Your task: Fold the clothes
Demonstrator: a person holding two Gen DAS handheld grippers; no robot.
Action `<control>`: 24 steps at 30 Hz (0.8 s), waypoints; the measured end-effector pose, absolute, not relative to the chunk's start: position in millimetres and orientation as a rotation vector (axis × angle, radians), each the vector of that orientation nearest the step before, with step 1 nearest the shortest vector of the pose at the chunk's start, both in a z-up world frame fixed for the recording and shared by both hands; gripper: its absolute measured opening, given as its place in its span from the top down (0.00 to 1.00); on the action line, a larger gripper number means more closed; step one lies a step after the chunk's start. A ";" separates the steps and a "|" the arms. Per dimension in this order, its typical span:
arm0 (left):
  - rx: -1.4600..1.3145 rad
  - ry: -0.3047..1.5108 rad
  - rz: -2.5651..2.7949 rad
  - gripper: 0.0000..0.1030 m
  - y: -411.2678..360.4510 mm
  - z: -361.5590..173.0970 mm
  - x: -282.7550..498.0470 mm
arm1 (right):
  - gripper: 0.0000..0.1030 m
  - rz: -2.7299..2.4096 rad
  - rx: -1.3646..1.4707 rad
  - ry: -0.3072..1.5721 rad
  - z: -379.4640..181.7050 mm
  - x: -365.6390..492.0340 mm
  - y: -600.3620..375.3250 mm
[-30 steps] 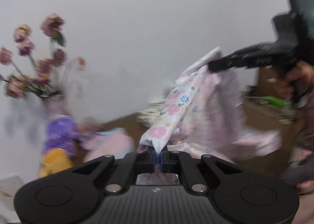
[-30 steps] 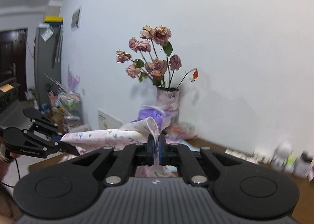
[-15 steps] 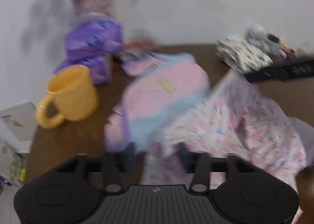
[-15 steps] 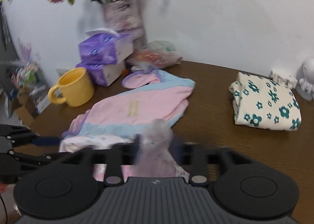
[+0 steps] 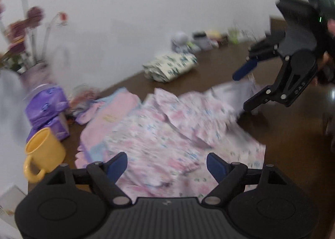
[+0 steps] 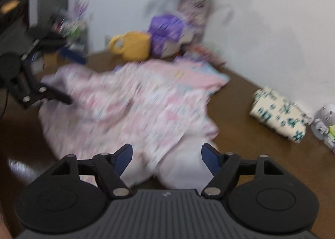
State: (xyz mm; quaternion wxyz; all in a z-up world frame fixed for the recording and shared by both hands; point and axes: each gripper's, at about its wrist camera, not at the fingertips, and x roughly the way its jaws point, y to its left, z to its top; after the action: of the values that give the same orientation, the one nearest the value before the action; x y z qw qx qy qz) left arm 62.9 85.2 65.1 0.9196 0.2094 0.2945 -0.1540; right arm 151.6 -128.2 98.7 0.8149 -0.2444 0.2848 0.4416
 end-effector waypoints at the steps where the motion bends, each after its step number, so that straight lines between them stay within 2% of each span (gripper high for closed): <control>1: 0.466 0.615 -0.311 0.20 77.7 59.5 66.0 | 0.28 0.940 -0.526 0.620 92.5 149.7 -127.2; 5: 0.581 0.647 -0.282 0.22 61.9 38.3 82.5 | 0.30 0.934 -0.562 0.644 71.5 151.1 -113.0; 7: 0.611 0.648 -0.266 0.28 61.5 29.4 85.9 | 0.36 0.926 -0.590 0.641 63.8 151.8 -106.2; 9: 0.609 0.651 -0.260 0.42 62.2 26.6 88.9 | 0.48 0.923 -0.606 0.644 58.5 153.9 -100.1; 10: 0.606 0.652 -0.258 0.46 62.6 25.7 90.4 | 0.58 0.929 -0.607 0.653 56.8 154.7 -98.6; 11: 0.603 0.653 -0.256 0.55 63.0 24.8 91.9 | 0.71 0.934 -0.608 0.662 55.2 155.4 -97.1; 13: 0.588 0.654 -0.261 0.80 65.8 26.6 89.8 | 0.88 0.953 -0.595 0.688 53.9 155.5 -97.7; 14: 0.575 0.654 -0.268 0.96 67.5 28.0 87.6 | 0.93 0.965 -0.573 0.698 55.5 154.9 -100.5; 24: 0.353 0.638 -0.367 0.97 88.8 58.8 35.9 | 0.93 1.043 -0.230 0.711 104.3 123.8 -163.7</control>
State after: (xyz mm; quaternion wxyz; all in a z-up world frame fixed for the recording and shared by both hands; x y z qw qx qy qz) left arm 35.9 88.8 58.8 0.9179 0.1718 0.3101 -0.1785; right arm 123.8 -163.7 104.3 0.8010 -0.1074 0.3316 0.4866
